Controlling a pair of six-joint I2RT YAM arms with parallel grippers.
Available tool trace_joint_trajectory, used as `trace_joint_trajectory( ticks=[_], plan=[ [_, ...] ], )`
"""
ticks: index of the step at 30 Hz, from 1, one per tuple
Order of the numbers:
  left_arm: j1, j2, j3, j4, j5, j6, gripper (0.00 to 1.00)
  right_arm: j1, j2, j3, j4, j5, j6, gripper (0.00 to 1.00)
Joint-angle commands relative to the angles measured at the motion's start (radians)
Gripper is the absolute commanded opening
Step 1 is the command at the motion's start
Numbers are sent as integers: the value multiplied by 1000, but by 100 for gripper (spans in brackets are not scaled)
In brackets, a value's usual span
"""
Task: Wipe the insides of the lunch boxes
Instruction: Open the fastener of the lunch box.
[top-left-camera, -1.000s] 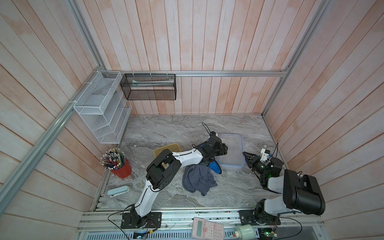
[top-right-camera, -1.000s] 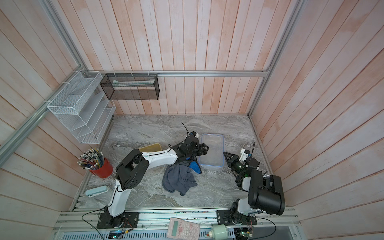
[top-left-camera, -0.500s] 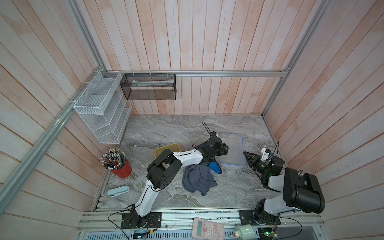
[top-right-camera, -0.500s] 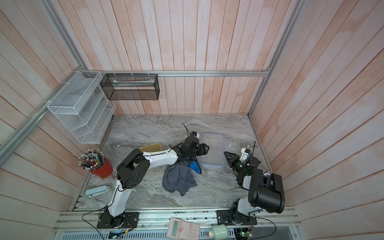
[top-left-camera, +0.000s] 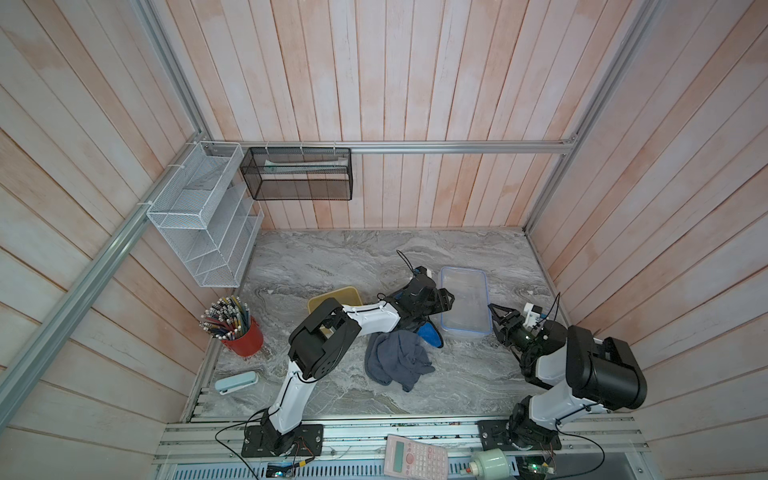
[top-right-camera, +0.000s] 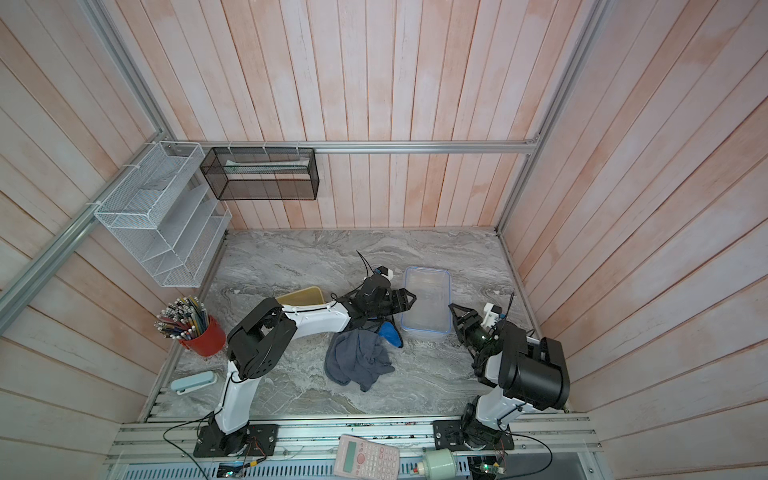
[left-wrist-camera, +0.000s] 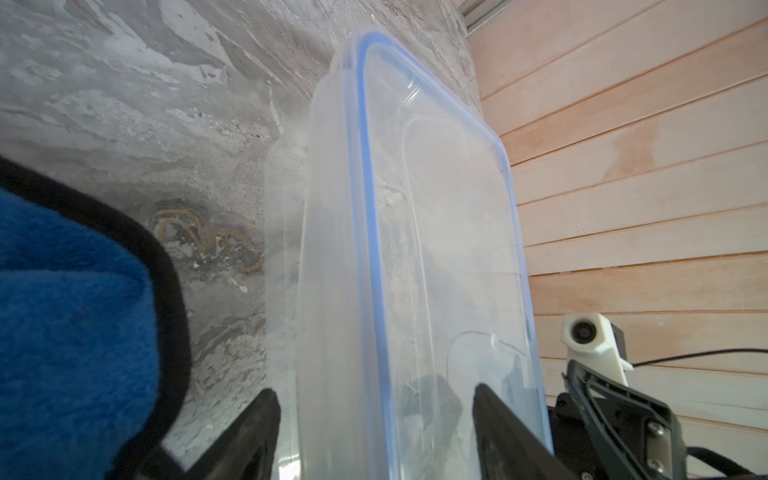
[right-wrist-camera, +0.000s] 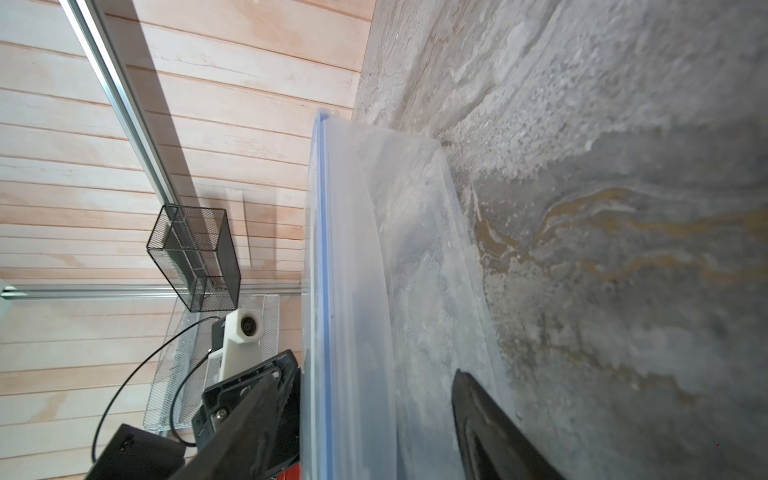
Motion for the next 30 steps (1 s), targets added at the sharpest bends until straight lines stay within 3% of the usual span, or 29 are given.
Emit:
trace_joint_trajectory(
  ticks=[1,9,19,24,30],
  plan=[
    [-8,-49,-23,22,-6,-18,74,7,-56,-39,47,16,70,70],
    [-23,-20,-29,33,5,-33,74,29,-62,-20,72,43,126,68],
    [-24,16,-2,39,12,-29,74,38,131,-47,400,51,291,39],
    [-24,31,20,-4,-9,-11,71,41,112,-48,373,60,266,25],
    [-25,44,50,-77,-46,14,68,42,12,-16,166,72,135,12]
  ],
)
